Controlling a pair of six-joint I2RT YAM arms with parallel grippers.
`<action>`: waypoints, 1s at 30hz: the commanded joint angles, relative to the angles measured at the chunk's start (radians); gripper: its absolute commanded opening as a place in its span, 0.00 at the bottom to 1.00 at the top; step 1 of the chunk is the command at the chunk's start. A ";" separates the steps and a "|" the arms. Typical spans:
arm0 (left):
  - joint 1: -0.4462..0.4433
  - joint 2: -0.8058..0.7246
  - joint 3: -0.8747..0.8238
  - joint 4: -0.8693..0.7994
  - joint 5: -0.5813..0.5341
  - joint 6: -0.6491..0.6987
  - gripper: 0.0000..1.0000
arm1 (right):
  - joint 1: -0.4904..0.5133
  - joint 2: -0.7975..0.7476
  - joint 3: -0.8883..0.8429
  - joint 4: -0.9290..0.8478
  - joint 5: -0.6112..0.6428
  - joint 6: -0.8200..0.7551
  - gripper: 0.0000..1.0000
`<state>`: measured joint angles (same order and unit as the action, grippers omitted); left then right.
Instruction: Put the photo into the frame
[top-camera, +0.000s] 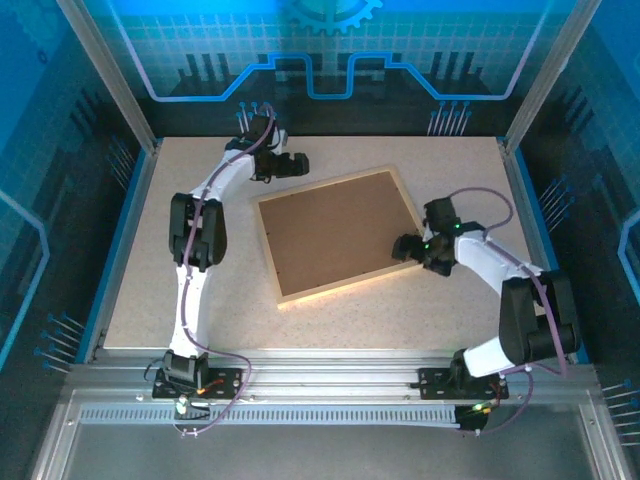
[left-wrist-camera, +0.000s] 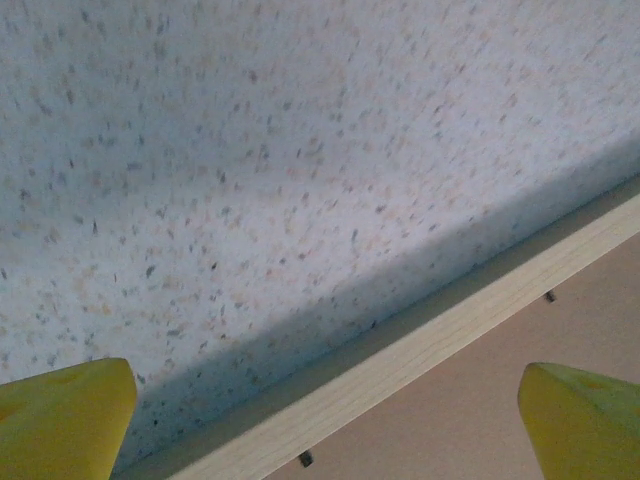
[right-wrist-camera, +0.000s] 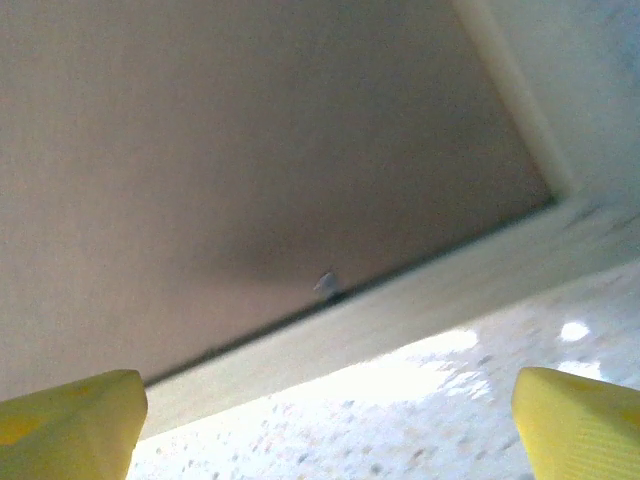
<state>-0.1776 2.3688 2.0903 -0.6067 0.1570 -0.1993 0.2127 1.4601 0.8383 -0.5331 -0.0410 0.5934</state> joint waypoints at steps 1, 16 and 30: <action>0.003 0.007 0.005 -0.043 0.059 0.038 0.99 | 0.083 -0.024 -0.031 0.065 0.014 0.141 0.95; 0.052 0.046 -0.100 -0.074 0.173 0.040 0.96 | 0.134 0.074 -0.066 0.342 -0.019 0.301 0.93; 0.047 -0.211 -0.517 0.142 0.327 -0.129 0.92 | 0.018 0.198 0.110 0.371 -0.008 0.228 0.92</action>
<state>-0.1017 2.2024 1.6535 -0.4267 0.3489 -0.2432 0.2787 1.6226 0.8803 -0.3843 -0.0963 0.8791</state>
